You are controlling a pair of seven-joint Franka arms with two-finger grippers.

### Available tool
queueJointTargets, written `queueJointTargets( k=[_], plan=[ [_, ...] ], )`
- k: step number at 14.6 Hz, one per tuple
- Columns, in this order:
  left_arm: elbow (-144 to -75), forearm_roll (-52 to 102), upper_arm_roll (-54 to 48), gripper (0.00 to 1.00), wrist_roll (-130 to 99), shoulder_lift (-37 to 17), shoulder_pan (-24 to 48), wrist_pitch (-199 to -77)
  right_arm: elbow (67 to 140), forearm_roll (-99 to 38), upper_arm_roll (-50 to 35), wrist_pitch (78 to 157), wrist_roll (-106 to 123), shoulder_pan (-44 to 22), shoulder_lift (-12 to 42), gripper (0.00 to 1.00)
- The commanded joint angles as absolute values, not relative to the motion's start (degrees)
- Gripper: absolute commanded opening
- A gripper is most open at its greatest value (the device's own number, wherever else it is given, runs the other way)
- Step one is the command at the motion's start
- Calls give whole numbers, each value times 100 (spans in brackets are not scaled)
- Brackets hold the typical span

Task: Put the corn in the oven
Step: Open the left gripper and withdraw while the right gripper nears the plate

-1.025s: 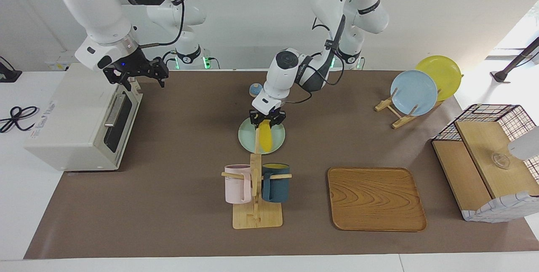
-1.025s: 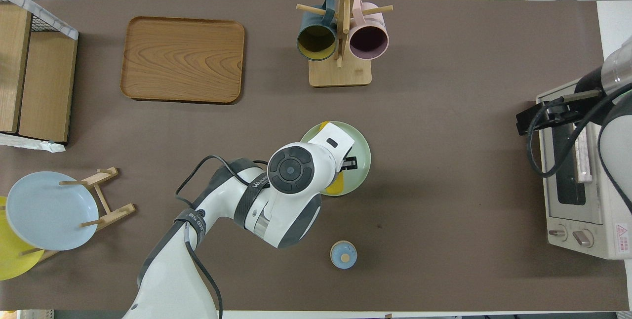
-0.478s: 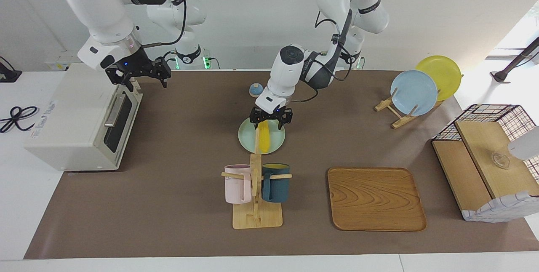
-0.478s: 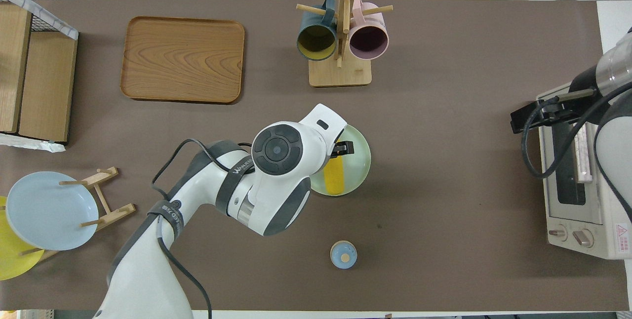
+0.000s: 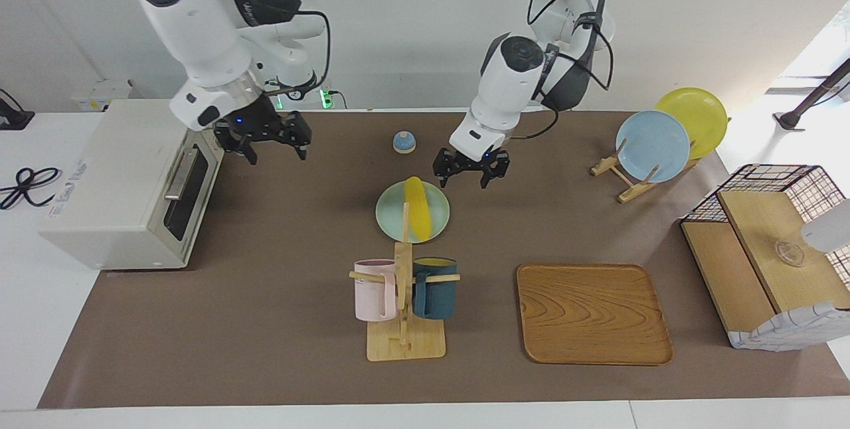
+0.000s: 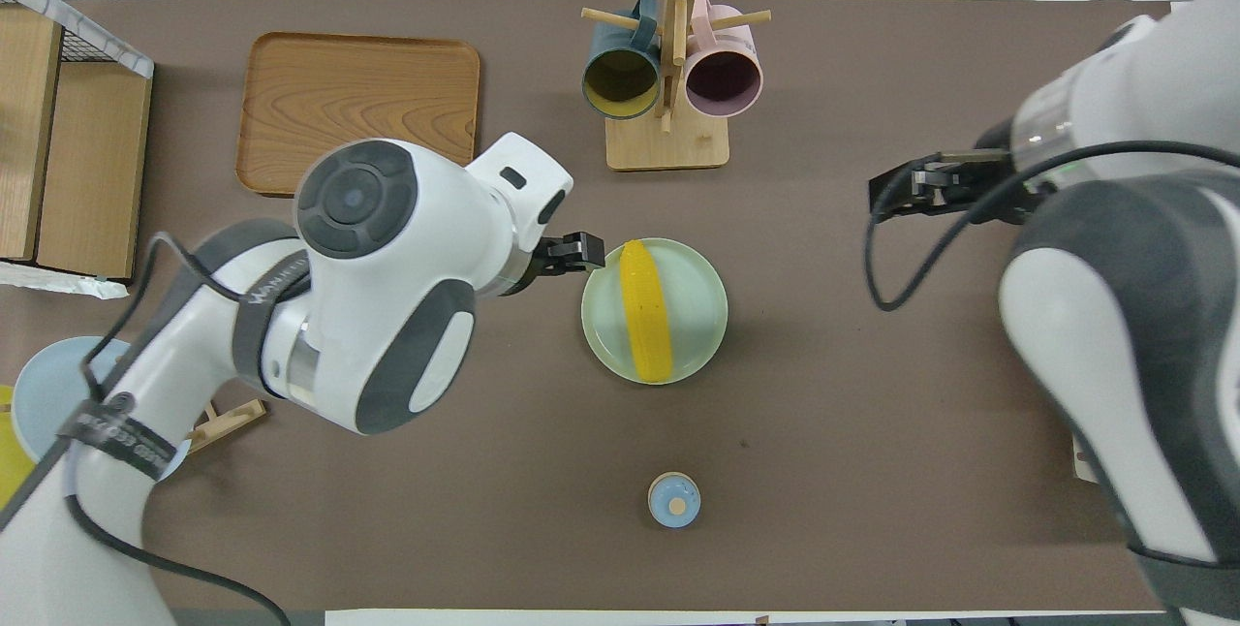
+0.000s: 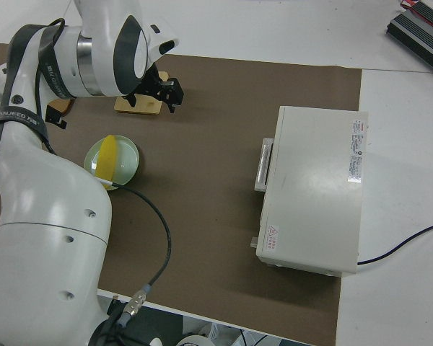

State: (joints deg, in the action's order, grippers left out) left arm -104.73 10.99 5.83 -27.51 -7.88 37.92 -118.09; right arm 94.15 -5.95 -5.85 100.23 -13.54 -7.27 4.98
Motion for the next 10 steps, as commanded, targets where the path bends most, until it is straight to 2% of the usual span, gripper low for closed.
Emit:
queueJointTargets(
  k=[1, 5, 10],
  plan=[
    [-10345, 993, 545, 100, -2016, -528, 3079, -11120, 9457, -659, -563, 10624, -1994, -1265, 887, 100],
    [-10345, 528, 545, 100, -978, -229, 2191, -10644, 9650, -415, -563, 11013, -1874, -1380, 1046, 100],
    [-10327, 290, 545, 100, -343, 52, 1459, -10302, 9650, 1158, -554, 9961, -1688, -1275, 897, 100]
  ],
)
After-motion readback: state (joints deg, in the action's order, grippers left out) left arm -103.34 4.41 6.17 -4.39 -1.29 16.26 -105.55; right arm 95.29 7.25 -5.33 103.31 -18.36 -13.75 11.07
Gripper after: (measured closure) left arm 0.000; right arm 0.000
